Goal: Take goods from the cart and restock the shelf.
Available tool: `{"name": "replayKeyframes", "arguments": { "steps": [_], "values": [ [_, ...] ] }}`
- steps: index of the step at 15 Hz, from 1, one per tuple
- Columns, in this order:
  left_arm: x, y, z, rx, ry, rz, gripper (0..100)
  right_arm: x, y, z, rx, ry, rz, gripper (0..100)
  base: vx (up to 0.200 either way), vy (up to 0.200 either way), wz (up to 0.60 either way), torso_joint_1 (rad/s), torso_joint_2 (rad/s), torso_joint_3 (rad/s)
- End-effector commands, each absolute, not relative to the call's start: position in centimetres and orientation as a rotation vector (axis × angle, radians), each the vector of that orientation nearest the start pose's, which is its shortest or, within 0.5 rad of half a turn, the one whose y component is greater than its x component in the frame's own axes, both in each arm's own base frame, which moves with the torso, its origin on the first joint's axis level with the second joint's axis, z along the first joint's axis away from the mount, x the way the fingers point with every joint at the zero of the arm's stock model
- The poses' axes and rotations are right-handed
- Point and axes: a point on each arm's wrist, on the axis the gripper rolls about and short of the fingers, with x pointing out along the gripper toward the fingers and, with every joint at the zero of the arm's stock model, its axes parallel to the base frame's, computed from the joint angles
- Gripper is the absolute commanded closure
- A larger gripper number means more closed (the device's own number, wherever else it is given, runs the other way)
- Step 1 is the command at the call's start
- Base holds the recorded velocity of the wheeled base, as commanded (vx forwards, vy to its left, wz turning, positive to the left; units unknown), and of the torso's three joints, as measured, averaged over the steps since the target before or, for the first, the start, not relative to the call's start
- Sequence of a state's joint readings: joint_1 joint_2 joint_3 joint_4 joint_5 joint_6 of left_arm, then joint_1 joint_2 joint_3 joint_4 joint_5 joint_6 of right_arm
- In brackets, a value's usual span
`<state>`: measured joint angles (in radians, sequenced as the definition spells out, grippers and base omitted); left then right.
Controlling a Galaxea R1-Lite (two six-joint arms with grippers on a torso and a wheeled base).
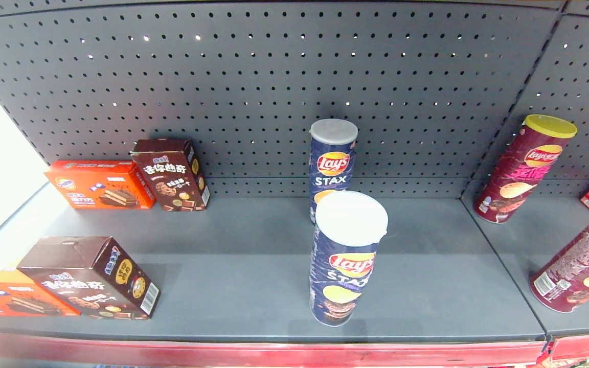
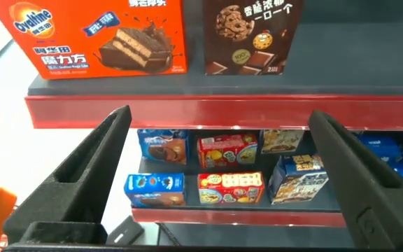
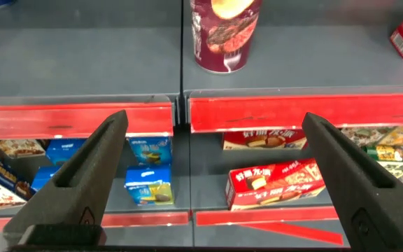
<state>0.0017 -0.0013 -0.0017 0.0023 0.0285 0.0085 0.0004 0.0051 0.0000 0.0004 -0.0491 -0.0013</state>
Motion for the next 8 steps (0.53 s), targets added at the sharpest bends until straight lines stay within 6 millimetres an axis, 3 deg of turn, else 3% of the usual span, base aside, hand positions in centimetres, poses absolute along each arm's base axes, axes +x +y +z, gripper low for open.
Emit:
{"name": "replayKeyframes", "arguments": {
  "steps": [1, 6, 7, 8],
  "values": [
    [-2.29, 0.06, 7.57, 0.008, 0.000, 0.031, 0, -2.25, -0.11, 7.56, -0.002, 0.005, -0.049, 0, 0.000, 0.000, 0.00, 0.000, 0.00, 0.000],
    [-2.29, 0.07, 7.57, 0.005, 0.000, 0.029, 0, -2.25, -0.11, 7.56, -0.003, 0.005, -0.049, 0, 0.000, 0.000, 0.00, 0.000, 0.00, 0.000],
    [-2.29, 0.06, 7.57, 0.005, 0.000, 0.028, 0, -2.25, -0.11, 7.56, -0.003, 0.005, -0.049, 0, -0.200, 0.000, 0.00, 0.002, 0.00, 0.002],
    [-2.29, 0.06, 7.57, 0.006, 0.000, 0.026, 0, -2.25, -0.11, 7.56, -0.003, 0.005, -0.049, 0, 0.000, 0.000, 0.00, 0.000, 0.00, 0.000]
  ]
}}
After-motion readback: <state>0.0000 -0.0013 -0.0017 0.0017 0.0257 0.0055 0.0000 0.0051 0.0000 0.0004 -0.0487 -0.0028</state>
